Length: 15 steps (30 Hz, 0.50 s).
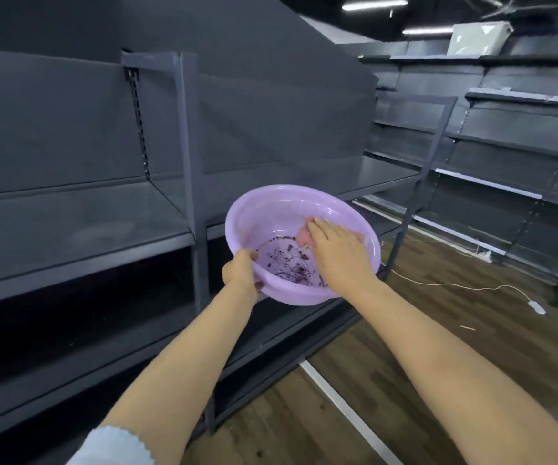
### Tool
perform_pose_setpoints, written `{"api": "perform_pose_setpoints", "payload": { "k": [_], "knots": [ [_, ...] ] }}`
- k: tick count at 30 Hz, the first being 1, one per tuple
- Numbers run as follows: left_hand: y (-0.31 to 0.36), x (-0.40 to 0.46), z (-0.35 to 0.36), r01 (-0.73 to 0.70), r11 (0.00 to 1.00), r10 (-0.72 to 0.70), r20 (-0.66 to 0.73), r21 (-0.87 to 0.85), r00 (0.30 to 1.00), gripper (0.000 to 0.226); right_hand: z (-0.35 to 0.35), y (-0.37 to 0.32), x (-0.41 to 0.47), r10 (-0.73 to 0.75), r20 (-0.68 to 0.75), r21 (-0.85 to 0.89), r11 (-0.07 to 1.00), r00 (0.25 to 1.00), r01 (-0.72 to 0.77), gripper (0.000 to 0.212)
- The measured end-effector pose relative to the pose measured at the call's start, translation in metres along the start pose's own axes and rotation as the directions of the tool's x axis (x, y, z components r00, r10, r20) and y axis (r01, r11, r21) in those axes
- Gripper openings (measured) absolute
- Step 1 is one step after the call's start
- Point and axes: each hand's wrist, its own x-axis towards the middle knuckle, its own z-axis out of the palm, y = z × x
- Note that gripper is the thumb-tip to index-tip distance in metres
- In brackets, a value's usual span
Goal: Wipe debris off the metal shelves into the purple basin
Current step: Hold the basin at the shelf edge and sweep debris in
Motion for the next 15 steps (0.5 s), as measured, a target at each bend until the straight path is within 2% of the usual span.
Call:
{"api": "perform_pose_setpoints", "payload": {
  "k": [2, 10, 15],
  "knots": [
    [-0.013, -0.017, -0.027, 0.017, 1.0, -0.017, -0.036, -0.003, 0.999, 0.01, -0.004, -0.022, -0.017, -0.04, 0.016, 0.031, 0.999, 0.999, 0.039, 0.058],
    [-0.013, -0.079, -0.155, -0.009, 0.999, 0.001, -0.202, -0.04, 0.979, 0.034, -0.016, -0.133, -0.029, -0.247, 0.015, 0.169, 0.956, 0.969, 0.241, 0.061],
    [0.005, -0.113, -0.247, -0.071, 0.995, 0.043, -0.329, -0.075, 0.943, 0.03, -0.028, -0.228, -0.031, -0.384, -0.012, 0.205, 0.902, 0.923, 0.379, 0.056]
  ]
}}
